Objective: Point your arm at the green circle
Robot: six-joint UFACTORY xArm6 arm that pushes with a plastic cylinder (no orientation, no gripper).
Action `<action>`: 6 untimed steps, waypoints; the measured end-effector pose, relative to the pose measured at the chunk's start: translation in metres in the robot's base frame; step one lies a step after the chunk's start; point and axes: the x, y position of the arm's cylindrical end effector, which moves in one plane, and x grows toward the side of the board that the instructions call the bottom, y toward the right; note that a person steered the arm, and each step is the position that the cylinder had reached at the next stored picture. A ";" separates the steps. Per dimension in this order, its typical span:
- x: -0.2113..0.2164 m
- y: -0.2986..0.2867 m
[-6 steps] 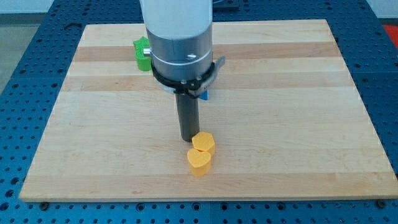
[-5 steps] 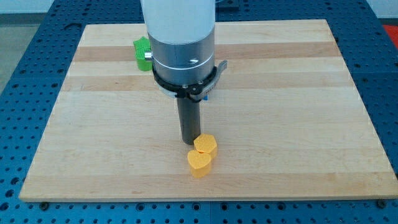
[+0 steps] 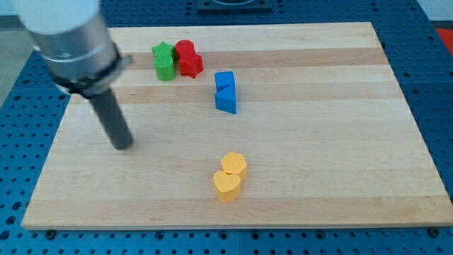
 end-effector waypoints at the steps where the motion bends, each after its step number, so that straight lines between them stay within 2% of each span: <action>1: -0.039 -0.011; 2: -0.042 -0.011; 3: -0.046 0.013; 5: -0.089 0.059; 6: -0.112 0.063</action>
